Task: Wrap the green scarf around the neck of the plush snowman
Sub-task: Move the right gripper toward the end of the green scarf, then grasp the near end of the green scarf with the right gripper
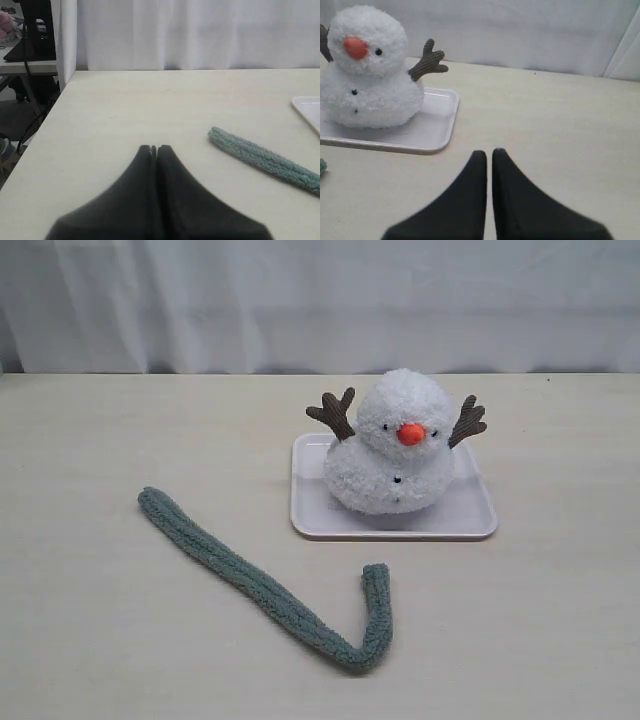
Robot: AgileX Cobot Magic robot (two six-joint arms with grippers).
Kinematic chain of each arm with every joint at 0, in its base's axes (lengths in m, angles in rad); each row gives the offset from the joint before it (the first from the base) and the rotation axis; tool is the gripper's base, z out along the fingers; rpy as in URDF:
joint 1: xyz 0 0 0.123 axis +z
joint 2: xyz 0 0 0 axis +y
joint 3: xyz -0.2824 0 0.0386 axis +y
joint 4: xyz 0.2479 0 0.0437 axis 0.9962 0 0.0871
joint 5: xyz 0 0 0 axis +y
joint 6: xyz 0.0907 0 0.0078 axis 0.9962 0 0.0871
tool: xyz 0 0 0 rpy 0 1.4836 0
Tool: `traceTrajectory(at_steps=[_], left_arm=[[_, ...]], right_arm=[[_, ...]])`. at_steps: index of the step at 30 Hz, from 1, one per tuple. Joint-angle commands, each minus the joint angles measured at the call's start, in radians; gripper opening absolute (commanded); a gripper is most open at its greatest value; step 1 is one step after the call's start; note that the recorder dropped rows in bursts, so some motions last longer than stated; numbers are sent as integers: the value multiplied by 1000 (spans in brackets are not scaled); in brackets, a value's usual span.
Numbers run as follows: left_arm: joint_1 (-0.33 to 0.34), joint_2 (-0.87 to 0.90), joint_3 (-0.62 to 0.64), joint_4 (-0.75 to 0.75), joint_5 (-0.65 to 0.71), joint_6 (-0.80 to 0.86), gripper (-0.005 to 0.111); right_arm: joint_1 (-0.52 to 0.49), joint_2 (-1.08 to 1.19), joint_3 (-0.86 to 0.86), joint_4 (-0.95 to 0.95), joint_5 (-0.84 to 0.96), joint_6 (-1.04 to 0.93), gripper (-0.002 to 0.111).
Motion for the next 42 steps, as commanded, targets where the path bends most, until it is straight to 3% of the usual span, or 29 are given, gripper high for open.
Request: traceTrajectory(at_steps=[1,7,10,13,16,19,21,24,26,28,32,34,37,39,42], left_arm=[[0,-2,2,0,-9,-2,0],[0,-2,2,0,-9,-2,0],[0,-2,2,0,-9,-2,0],[0,-2,2,0,-9,-2,0],[0,-2,2,0,-9,-2,0],[0,-2,2,0,-9,-2,0],[0,-2,2,0,-9,-2,0],[0,-2,2,0,-9,-2,0],[0,-2,2,0,-9,-2,0],[0,-2,2,0,-9,-2,0],[0,-2,2,0,-9,-2,0],[0,-2,2,0,-9,-2,0],[0,-2,2,0,-9,-2,0],[0,-2,2,0,-9,-2,0],[0,-2,2,0,-9,-2,0]], right_arm=[[-9,-5,2,-9,-168,-13,4],[-9,-5,2,269,-504,-8,4],[-9,-5,2,381,-709,152,4],[-9,-5,-59,205,-663,304,4],[-9,-2,-160,-91,-612,530,5],[-9,50,-293,-325,-559,706,13],[-9,98,-396,-451,-451,840,27],[-9,175,-520,-581,-319,906,59],[-9,260,-620,-591,-173,822,88],[-9,350,-713,-515,30,617,96],[28,594,-866,-145,418,326,92],[53,722,-894,41,514,180,90],[109,878,-855,380,546,-82,87],[167,982,-798,513,534,-143,87],[276,1127,-740,547,460,-169,87]])
